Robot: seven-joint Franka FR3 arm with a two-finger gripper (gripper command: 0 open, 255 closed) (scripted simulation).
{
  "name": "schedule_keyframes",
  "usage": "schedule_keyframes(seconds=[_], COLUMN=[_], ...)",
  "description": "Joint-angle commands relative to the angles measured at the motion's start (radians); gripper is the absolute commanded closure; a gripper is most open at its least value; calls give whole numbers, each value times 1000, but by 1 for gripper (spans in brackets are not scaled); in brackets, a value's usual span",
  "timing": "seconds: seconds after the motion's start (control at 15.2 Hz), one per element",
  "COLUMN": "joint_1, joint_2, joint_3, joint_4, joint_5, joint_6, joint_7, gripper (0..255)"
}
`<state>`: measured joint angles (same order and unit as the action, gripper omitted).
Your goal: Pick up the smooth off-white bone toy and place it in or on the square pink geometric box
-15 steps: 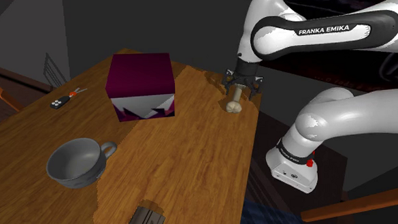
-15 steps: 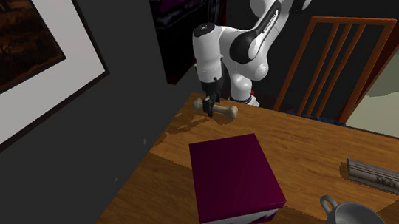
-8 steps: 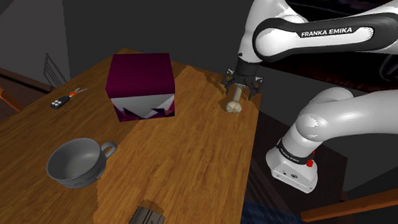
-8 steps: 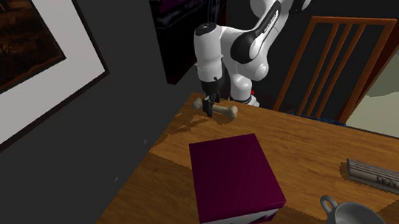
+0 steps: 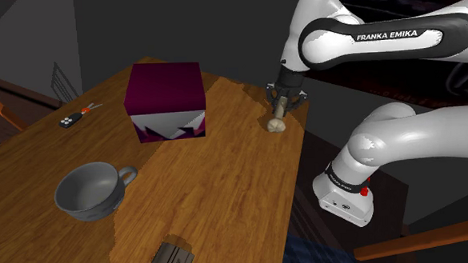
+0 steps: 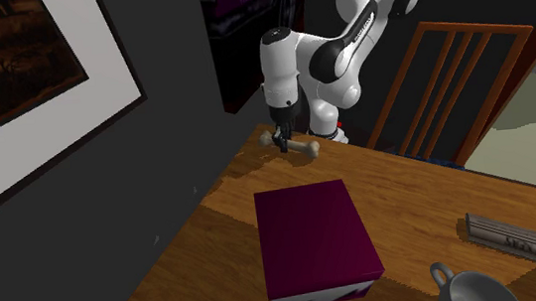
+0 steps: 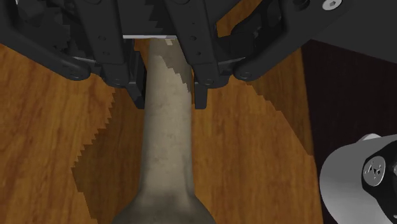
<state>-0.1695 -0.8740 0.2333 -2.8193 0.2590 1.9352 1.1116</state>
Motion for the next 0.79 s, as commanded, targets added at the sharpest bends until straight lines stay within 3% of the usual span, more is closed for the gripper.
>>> schedule_keyframes(seconds=[0.0, 0.73], joint_1=[-1, 14], joint_2=[-24, -48], joint_3=[11, -25], joint_4=[0, 101], joint_5=[1, -34], joint_6=[4, -120], joint_7=[1, 29], gripper=[255, 255])
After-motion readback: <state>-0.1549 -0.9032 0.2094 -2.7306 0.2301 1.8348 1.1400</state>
